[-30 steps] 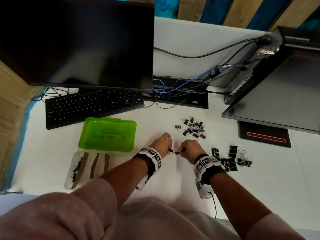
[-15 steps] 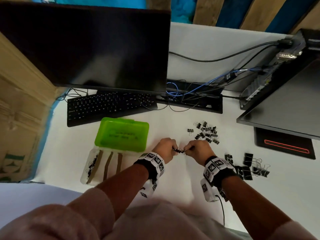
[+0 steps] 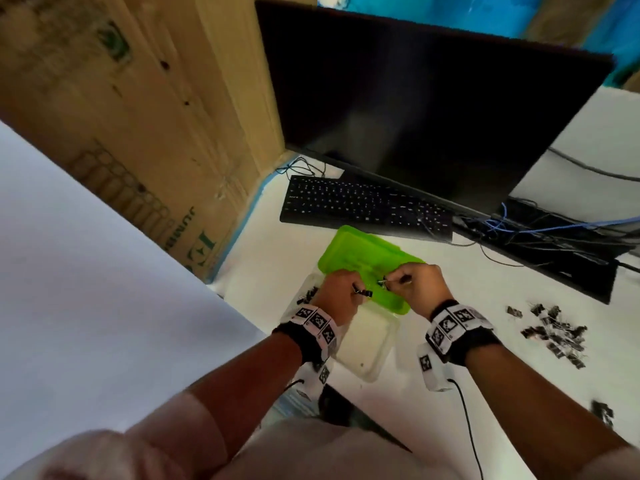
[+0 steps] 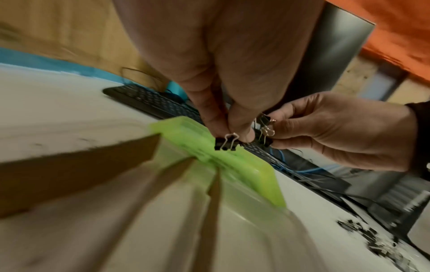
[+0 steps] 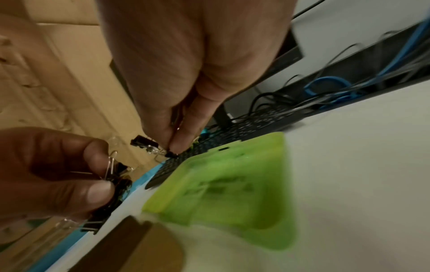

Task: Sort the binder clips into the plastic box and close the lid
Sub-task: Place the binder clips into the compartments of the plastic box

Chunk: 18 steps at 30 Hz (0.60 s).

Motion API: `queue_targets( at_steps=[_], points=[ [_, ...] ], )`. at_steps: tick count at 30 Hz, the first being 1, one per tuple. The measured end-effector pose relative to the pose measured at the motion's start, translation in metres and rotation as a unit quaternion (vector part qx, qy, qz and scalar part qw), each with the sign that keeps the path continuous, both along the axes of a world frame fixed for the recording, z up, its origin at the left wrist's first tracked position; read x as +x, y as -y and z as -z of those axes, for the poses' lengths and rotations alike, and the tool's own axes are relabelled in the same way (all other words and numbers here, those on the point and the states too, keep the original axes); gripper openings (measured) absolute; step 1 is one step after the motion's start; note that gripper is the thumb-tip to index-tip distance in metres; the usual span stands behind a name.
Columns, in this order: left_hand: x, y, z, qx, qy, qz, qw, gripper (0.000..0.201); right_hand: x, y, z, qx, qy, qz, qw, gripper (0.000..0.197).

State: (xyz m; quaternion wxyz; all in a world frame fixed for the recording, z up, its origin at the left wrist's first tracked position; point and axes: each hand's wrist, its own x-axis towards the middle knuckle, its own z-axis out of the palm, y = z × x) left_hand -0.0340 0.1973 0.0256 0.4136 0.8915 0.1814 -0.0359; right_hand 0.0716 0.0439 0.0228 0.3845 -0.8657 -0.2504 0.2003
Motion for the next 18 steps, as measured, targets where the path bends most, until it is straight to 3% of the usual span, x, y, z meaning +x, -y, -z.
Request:
queue_targets(
  at_steps=[5,10,18],
  points=[
    [-0.033,-0.054,-0.003,0.011,-0.022,-0.089,0.996,0.008,-0.018,-0.071,-0.004,-0.030,0.042,-0.101,0.994,0.008],
    [-0.053,-0.072,0.006,0.011,-0.061,-0.152,0.986,0.010,-0.036,-0.115,-0.005,-0.150,0.100,-0.230,0.956,0.016],
    [-0.061,-0.077,0.019,-0.045,-0.069,-0.201,0.976,0.009,-0.047,-0.146,-0.003,-0.230,0.140,-0.316,0.910,0.023]
  ],
)
